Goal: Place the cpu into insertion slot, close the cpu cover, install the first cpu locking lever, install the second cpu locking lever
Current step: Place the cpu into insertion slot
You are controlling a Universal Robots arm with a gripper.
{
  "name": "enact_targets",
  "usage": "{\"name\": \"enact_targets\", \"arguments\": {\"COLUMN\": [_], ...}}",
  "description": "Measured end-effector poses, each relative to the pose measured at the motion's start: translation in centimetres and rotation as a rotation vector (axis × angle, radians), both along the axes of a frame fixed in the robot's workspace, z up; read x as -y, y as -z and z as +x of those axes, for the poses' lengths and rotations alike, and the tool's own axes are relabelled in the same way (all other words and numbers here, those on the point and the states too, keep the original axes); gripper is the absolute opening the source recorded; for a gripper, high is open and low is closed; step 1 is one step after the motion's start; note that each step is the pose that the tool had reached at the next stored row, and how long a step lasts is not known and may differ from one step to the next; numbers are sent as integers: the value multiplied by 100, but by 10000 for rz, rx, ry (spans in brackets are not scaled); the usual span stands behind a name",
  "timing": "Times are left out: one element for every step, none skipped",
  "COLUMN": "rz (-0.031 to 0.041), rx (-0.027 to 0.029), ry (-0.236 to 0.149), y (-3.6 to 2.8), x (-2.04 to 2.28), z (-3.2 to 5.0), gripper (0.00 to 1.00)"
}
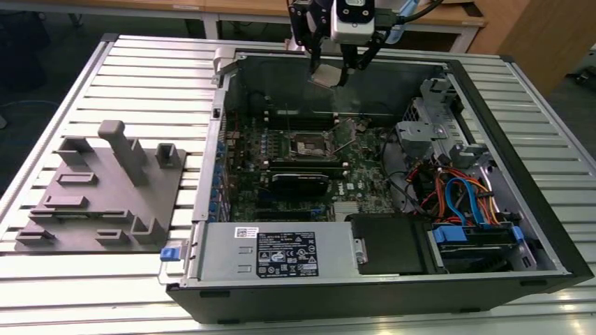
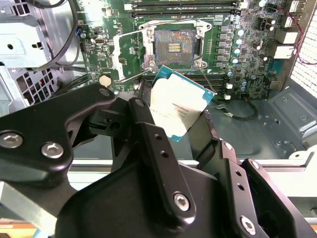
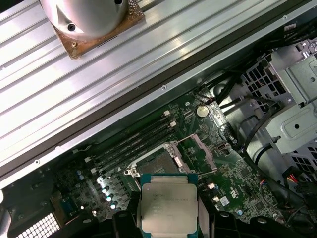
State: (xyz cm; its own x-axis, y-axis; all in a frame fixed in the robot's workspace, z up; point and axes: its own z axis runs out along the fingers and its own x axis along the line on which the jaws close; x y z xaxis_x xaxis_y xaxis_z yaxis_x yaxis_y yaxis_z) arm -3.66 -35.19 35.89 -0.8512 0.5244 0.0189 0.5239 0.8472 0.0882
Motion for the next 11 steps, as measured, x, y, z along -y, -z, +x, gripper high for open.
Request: {"name": "enact_targets", "arguments": {"rz": [0,0,-1,0,-2,-3,-4,-5,-7,-8,-8], "rx": [0,0,0,0,0,0,0,0,0,0,-1], "ry": [1,4,17,50,97,153,222,323,459,610,766], "y": [0,0,0,0,0,0,0,1,1,1,1], "x": [0,0,0,0,0,0,0,0,0,0,0], "z": [0,0,0,0,0,0,0,0,0,0,0], "gripper": [54,54,54,54,54,54,54,54,54,54,54]}}
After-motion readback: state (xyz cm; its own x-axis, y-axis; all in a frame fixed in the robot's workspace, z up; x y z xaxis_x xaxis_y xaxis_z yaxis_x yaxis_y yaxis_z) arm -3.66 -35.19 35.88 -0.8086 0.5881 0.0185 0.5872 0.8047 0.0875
